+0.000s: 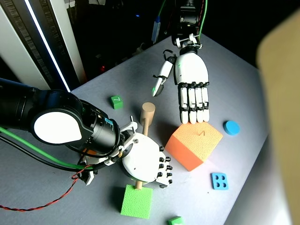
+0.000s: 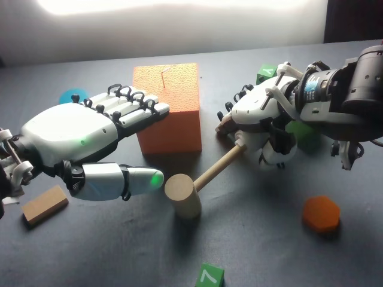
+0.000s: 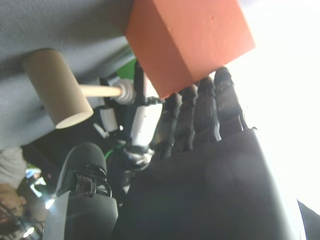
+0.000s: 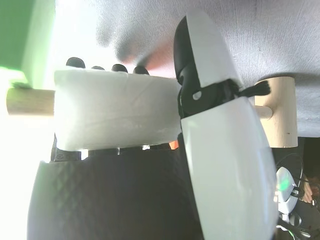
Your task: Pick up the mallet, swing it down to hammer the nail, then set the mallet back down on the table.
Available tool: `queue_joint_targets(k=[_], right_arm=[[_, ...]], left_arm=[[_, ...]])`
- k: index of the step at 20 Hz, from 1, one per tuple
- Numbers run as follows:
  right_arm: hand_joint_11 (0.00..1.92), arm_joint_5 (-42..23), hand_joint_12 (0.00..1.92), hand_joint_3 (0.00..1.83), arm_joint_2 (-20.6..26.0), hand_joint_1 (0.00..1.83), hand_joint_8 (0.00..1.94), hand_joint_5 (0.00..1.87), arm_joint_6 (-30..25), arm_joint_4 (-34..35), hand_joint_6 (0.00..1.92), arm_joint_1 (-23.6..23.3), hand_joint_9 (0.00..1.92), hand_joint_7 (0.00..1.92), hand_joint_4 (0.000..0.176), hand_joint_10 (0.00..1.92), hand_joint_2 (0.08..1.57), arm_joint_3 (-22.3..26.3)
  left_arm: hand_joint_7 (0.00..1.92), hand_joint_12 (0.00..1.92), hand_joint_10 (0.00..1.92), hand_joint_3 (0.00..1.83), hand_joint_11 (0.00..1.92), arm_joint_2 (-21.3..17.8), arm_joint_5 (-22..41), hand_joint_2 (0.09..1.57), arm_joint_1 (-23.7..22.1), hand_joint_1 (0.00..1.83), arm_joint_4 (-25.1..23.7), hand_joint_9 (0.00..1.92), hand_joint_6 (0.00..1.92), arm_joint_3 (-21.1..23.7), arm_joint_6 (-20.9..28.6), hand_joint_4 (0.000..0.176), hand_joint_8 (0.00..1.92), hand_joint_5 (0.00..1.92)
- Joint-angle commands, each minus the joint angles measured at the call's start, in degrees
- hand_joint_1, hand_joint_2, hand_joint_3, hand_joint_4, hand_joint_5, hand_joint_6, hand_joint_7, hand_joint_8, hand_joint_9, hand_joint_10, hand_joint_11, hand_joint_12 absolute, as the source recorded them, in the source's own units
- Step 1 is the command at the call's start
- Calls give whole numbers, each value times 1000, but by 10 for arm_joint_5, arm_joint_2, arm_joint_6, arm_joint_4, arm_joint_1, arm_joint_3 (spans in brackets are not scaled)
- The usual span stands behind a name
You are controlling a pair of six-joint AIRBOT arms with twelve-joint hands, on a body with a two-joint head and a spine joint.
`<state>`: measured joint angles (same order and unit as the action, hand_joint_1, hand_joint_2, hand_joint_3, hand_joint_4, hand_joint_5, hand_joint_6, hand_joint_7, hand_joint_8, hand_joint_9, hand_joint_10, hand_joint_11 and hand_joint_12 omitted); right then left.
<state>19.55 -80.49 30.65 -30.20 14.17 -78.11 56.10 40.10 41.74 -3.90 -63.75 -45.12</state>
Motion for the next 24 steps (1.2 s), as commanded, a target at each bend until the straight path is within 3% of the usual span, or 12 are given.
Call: queue_joint_targets(k=[1,4,9,11,12,13,14,15,17,21,23,24], right_arm=[[0,-30,785,0,1,1156,11,341,0,-9,9,-3,232,278,0,15,1040,-2],[0,-30,1148,0,1,1070,21,535,-2,-9,21,-3,511,580,0,50,1086,-2],[100,-30,1260,1,1,1064,53,783,-2,-9,43,-2,758,855,0,149,1083,-2],[179,-30,1307,9,1,1084,215,920,-3,-9,60,-2,678,935,0,667,1041,-2],[179,-30,1307,9,1,1084,215,920,-3,-9,60,-2,678,935,0,667,1041,-2],[300,-30,1339,0,1,1111,1005,913,-3,-9,1043,-1,525,690,0,1193,1143,-2],[300,-30,1339,0,1,1111,1005,913,-3,-9,1043,-1,525,690,0,1193,1143,-1],[415,-29,1357,0,1,1102,1529,889,-3,-9,1137,-2,486,507,0,1399,1151,-1],[413,-28,1462,3,3,1061,1674,861,-3,-9,1197,-2,430,432,0,1506,1164,1],[522,-29,1620,2,18,1050,1606,519,3,-9,1403,-4,581,565,0,1562,1066,22],[604,-29,1728,11,26,1088,1682,747,6,-9,1365,-4,679,657,0,1674,1214,33],[644,-29,1882,0,29,1101,1889,642,7,-9,1810,-5,718,693,0,1872,1151,37]], left_arm=[[0,0,0,0,0,0,42,1236,0,0,-1,0,1,3,3,0,0,14],[0,0,0,0,0,0,40,1234,0,0,-1,0,0,2,3,0,0,3],[0,0,0,1,0,0,34,1243,-1,0,-1,0,2,2,3,0,0,4],[0,0,0,2,0,0,32,1245,-1,0,-1,0,4,2,3,0,0,12],[0,0,0,2,0,0,32,1245,-1,0,-1,0,4,2,3,0,0,12],[1,0,0,2,0,0,32,1246,-1,0,-1,0,7,2,3,0,0,22],[1,0,0,2,0,0,32,1246,-1,0,-1,0,7,2,3,0,0,22],[0,0,0,6,0,0,31,1258,-1,0,-1,0,1,2,3,0,0,10],[0,0,0,4,0,0,31,1255,-1,0,-1,0,2,2,3,0,0,11],[0,0,0,6,0,1,30,1263,-1,0,-1,0,5,3,3,0,0,22],[16,0,0,0,0,1,30,1252,-1,0,-1,1,15,3,3,0,6,51],[9,0,0,3,0,0,30,1257,-2,0,-1,0,11,3,3,0,3,45]])
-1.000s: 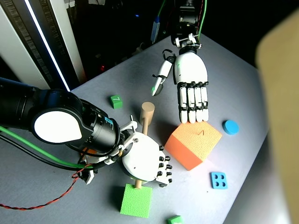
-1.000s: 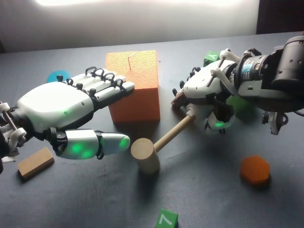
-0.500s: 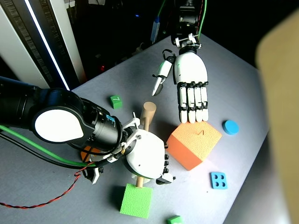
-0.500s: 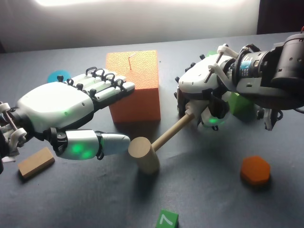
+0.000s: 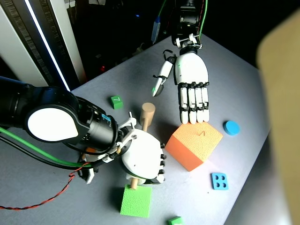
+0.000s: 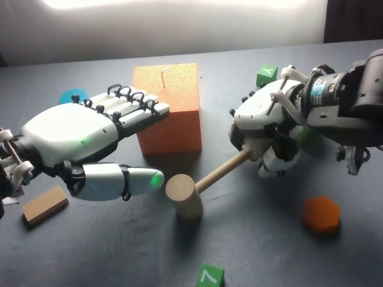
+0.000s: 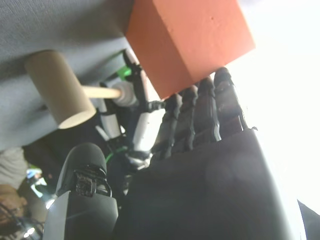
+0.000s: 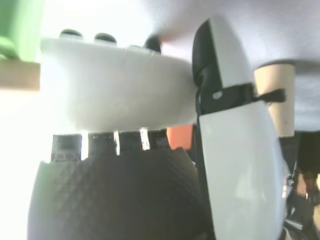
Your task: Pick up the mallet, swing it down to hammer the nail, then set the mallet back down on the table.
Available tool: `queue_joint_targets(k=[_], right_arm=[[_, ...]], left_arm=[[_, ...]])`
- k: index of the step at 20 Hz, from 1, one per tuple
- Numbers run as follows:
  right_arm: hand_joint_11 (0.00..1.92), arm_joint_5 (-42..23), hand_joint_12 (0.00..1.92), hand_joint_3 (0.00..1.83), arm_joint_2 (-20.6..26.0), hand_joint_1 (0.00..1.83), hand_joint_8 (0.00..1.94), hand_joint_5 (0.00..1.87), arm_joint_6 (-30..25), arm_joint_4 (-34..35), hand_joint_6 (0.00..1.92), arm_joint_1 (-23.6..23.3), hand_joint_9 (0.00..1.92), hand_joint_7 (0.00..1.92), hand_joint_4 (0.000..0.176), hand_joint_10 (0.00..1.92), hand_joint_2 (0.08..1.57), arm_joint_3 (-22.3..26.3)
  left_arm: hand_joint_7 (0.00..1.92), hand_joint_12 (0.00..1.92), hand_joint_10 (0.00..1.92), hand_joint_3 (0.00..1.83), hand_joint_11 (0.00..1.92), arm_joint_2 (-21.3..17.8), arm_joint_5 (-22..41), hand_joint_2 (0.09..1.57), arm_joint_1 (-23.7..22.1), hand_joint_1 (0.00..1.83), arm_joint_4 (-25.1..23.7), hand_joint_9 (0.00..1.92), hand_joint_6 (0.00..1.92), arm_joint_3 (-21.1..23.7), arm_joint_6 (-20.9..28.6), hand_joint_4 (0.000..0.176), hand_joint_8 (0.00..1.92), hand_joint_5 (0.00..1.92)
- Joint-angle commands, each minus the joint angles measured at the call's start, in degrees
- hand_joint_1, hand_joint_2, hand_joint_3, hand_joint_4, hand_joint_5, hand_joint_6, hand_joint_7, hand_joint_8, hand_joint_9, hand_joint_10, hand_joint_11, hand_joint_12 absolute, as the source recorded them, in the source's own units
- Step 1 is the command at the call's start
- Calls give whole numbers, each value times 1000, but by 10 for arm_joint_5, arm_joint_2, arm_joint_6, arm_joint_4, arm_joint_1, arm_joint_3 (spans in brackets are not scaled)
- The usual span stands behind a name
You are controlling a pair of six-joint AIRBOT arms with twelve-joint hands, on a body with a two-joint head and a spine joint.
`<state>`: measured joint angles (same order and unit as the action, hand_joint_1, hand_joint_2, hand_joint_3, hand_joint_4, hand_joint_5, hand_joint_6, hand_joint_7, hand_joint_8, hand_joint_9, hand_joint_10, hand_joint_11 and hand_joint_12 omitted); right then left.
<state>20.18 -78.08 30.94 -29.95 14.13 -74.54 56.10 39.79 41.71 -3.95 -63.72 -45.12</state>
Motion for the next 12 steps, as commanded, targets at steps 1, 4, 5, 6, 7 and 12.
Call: queue_joint_targets(k=[1,4,5,6,7,12], right_arm=[[699,-35,1913,0,7,1118,1931,648,5,-12,1899,-5,767,740,0,1911,1128,3],[949,-34,1921,0,12,1119,1941,730,5,-12,1921,-6,899,859,0,1921,1108,6],[1011,-33,1921,0,13,1120,1941,767,6,-12,1921,-6,920,878,0,1921,1100,8],[1070,-32,1921,0,15,1107,1941,828,7,-12,1921,-6,947,908,0,1921,1098,11],[1070,-32,1921,0,17,1107,1941,828,9,-12,1921,-5,947,908,0,1921,1098,15],[1664,-24,1921,7,29,881,1941,1129,9,-12,1921,-8,1367,1198,0,1921,1199,31]], left_arm=[[7,0,0,3,0,0,33,1258,-2,0,-1,0,9,3,3,0,2,42],[0,0,0,6,0,0,33,1267,-4,0,-1,0,0,3,3,0,0,22],[0,0,0,2,0,0,33,1260,-4,0,-1,0,1,3,3,0,0,23],[0,0,0,3,0,0,33,1263,-4,0,-1,0,0,3,3,0,0,20],[0,0,0,3,0,0,33,1263,-4,0,-1,0,0,3,3,0,0,20],[0,0,0,0,0,1,32,1257,-4,0,-1,0,0,2,3,0,0,0]])
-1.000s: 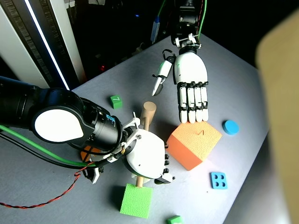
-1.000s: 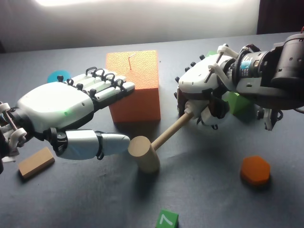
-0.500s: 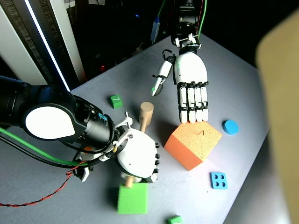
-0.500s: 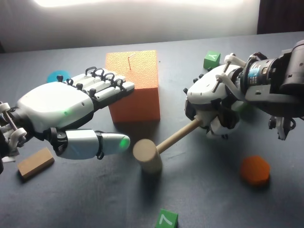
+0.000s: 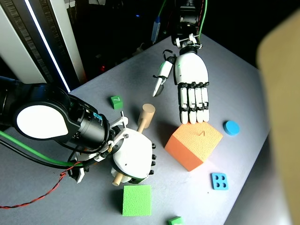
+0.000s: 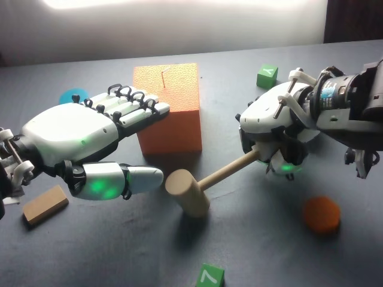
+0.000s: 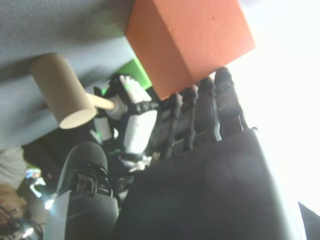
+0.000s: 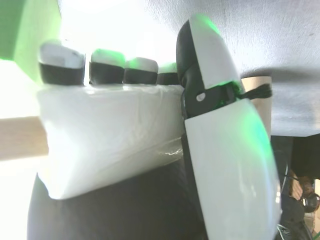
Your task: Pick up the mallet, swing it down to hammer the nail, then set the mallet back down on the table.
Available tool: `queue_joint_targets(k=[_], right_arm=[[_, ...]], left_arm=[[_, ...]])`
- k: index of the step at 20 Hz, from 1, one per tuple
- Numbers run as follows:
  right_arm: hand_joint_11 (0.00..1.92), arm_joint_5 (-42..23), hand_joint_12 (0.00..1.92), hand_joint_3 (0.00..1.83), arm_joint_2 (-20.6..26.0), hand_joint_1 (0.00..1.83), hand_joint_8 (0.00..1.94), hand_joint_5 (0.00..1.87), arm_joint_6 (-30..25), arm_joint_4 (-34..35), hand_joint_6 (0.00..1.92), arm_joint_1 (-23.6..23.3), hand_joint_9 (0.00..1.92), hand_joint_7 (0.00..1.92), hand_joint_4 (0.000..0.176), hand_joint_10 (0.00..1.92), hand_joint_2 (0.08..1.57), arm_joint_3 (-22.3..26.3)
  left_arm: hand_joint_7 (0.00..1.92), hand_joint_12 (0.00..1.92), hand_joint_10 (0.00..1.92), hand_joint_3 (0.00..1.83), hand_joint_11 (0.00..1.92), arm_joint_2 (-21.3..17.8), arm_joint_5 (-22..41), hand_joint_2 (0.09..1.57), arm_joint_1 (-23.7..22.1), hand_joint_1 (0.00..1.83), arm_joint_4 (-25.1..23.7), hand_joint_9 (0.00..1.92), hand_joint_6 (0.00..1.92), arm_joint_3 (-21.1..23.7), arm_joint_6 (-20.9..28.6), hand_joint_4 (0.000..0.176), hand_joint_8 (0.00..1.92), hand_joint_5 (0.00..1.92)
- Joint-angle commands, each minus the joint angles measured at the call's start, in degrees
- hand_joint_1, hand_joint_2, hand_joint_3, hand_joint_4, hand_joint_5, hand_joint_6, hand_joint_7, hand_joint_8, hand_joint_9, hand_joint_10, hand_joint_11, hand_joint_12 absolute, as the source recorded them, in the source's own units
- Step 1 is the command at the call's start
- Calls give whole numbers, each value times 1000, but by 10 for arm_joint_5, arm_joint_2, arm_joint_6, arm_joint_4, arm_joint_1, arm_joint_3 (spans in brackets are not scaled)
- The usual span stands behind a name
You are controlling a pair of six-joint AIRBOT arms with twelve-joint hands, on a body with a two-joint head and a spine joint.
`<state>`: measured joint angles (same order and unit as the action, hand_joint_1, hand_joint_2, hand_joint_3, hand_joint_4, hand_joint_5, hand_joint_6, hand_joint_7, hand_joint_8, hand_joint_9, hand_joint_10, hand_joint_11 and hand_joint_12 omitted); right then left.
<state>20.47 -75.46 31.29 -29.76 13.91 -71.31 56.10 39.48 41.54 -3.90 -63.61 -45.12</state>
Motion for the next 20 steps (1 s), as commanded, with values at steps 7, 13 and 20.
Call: queue_joint_targets(k=[7,13,20], right_arm=[[1832,-21,1921,11,66,619,1941,1276,3,-14,1921,-36,1616,1429,0,1921,1355,75],[1832,-1,1921,6,121,517,1941,1251,-3,-14,1921,-81,1628,1450,0,1921,1443,119],[1808,-61,1921,0,165,651,1941,1230,-108,-144,1921,-159,1605,1439,0,1921,1400,128]], left_arm=[[0,0,0,0,0,0,35,1258,-3,0,-1,0,4,1,3,0,0,10],[0,0,0,0,0,0,35,1253,-2,0,-1,0,3,1,3,0,0,8],[0,0,0,2,0,0,37,1262,-4,0,-4,0,5,1,3,0,0,14]])
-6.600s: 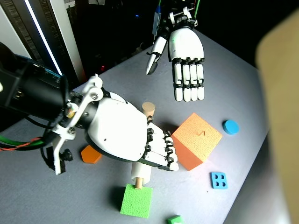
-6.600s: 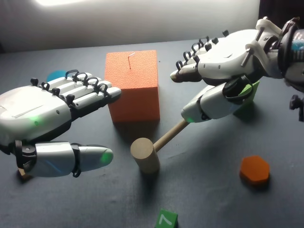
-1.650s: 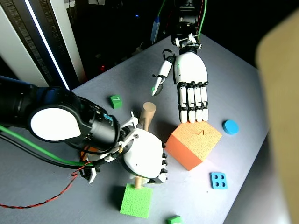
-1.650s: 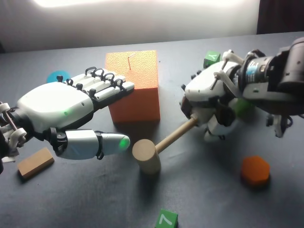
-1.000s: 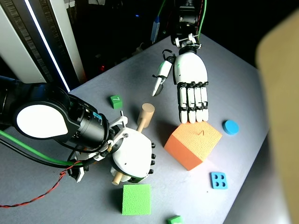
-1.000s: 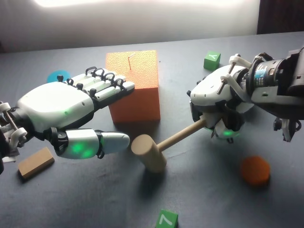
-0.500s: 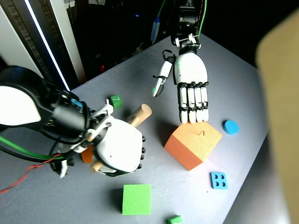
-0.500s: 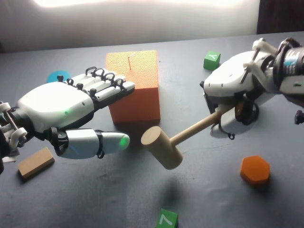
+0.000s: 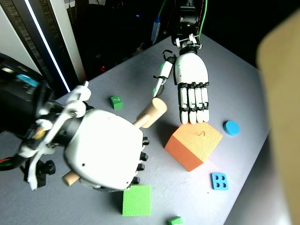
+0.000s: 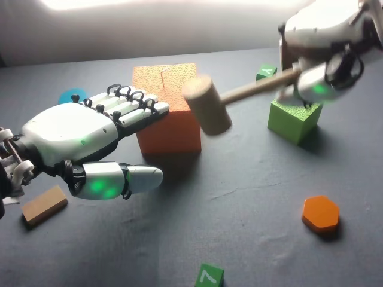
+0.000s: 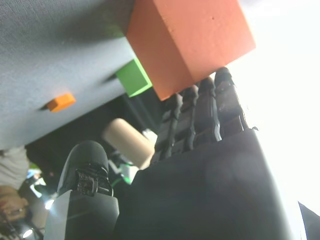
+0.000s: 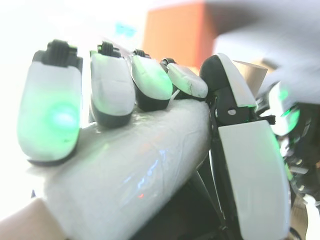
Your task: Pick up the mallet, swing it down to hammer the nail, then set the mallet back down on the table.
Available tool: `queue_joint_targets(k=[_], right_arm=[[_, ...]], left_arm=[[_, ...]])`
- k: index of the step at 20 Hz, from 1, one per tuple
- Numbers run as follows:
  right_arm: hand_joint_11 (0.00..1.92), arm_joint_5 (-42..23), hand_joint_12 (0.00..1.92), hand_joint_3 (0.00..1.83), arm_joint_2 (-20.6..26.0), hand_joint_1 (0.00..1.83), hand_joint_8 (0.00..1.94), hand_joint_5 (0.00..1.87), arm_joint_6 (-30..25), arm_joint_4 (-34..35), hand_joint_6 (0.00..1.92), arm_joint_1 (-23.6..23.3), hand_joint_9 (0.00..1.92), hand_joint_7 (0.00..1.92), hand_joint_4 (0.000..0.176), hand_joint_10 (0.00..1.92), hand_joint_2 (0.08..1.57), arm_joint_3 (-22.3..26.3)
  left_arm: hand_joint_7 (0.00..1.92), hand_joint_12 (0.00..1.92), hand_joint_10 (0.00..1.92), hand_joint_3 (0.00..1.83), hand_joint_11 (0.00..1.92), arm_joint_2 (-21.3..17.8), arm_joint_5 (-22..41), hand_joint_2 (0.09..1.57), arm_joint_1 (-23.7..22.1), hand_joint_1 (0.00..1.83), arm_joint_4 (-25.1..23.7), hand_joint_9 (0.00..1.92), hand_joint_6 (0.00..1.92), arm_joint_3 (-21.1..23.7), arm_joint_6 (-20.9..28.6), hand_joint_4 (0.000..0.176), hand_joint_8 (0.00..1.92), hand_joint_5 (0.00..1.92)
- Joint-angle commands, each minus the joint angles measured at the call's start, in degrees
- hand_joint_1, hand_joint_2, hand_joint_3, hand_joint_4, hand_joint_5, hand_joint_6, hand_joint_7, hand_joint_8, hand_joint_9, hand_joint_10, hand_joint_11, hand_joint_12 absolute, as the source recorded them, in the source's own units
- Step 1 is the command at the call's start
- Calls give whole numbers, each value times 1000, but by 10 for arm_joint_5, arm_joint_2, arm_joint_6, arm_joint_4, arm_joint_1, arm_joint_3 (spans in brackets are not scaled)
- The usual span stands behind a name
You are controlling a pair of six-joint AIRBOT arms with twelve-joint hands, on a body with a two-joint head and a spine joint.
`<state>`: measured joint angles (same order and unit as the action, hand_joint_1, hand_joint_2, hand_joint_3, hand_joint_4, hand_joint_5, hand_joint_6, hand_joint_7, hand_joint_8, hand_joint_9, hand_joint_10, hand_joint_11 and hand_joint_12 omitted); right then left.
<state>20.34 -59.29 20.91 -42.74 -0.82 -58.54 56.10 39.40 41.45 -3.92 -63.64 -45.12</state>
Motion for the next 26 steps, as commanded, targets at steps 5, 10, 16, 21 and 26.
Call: queue_joint_targets(k=[5,10,16,21,26], right_arm=[[1799,-78,1921,0,-24,712,1941,1202,-304,-308,1921,-10,1586,1423,0,1921,1392,-40],[1778,-35,1921,0,-66,793,1941,1205,-687,-642,1921,15,1566,1404,0,1921,1392,-74],[1780,29,1921,0,-99,924,1941,1225,-864,-811,1921,46,1569,1419,0,1921,1378,-82],[1784,48,1921,0,-125,950,1941,1255,-869,-812,1921,55,1572,1434,0,1921,1376,-106],[1783,48,1921,0,-140,950,1941,1245,-873,-813,1921,52,1576,1432,0,1921,1368,-128]], left_arm=[[25,0,1,0,0,0,37,1258,-3,0,-4,4,8,0,3,0,7,34],[21,0,1,0,0,0,37,1249,-3,0,-5,9,4,0,3,0,2,32],[38,0,6,0,0,1,37,1254,-3,0,-5,26,3,-1,2,0,6,36],[48,0,9,1,1,1,37,1255,-4,0,-5,41,9,-1,2,0,8,58],[46,0,0,4,0,1,37,1266,-5,0,-5,27,4,-2,2,0,3,54]])
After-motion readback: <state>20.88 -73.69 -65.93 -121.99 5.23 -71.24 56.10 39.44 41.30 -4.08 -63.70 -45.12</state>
